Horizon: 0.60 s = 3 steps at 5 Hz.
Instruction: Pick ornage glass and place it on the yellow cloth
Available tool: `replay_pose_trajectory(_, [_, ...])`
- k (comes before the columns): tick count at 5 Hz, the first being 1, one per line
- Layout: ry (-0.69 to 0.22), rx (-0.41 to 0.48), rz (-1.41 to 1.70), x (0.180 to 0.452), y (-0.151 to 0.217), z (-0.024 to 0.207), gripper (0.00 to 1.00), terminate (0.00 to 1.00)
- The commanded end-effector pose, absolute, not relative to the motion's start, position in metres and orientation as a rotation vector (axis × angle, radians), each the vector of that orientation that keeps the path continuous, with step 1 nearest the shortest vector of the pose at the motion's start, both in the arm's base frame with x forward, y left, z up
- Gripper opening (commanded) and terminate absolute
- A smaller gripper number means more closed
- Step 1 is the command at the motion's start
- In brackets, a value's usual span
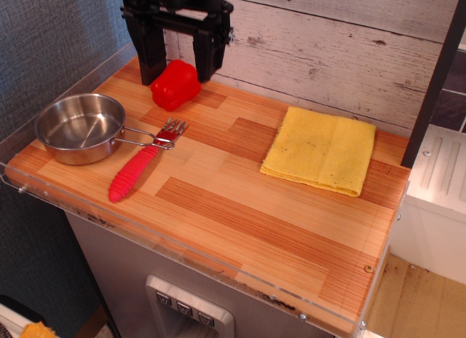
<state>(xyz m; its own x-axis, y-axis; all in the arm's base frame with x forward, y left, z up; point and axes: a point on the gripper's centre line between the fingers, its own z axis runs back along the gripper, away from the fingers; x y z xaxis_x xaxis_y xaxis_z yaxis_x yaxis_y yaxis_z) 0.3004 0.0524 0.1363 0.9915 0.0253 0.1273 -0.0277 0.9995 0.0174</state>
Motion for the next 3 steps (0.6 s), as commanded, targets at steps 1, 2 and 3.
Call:
replay_pose_trajectory(1, [-0.208,0.026,-0.041,0.333,0.084,0.131,1.0,0.0])
replay_pose_trajectory(2, [-0.259,0.069,-0.084,0.349,0.1,0.13,1.0,0.0])
replay_pose_trajectory(3, [-0.265,0.085,-0.113,0.362,0.117,0.117,1.0,0.0])
